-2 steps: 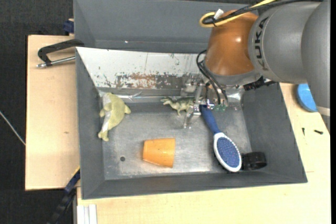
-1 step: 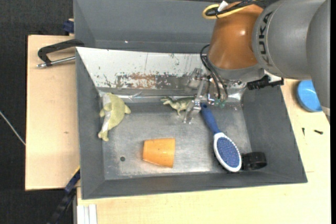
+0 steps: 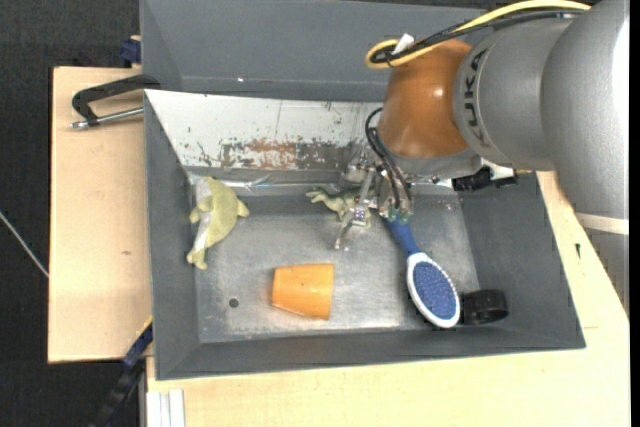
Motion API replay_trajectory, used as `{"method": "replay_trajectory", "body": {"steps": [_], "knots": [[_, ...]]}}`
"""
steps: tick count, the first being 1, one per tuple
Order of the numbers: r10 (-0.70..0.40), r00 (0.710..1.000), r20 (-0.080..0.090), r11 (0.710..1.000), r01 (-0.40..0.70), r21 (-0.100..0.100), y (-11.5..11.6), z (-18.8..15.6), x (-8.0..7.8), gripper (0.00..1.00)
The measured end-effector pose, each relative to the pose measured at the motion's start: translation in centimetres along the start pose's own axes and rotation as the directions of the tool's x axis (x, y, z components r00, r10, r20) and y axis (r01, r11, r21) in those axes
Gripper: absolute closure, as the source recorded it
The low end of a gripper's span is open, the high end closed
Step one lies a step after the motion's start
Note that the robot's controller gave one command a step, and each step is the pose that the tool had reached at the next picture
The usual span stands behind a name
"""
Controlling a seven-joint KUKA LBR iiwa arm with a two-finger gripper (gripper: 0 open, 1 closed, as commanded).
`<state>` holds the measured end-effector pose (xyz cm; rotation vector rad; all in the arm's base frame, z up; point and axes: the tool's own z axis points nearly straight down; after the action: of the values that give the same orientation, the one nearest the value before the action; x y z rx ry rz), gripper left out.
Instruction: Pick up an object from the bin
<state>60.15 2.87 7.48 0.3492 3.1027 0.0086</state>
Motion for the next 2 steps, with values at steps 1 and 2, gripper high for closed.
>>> {"method": "replay_trajectory", "body": {"steps": [1,2], "knots": [[-0.001,1.000,-0.012,1.000,0.001,0.004,0.16,-0.16,-0.15,0.00],[-0.001,1.000,-0.007,1.000,0.001,0.003,0.19,-0.32,-0.31,1.00]]}}
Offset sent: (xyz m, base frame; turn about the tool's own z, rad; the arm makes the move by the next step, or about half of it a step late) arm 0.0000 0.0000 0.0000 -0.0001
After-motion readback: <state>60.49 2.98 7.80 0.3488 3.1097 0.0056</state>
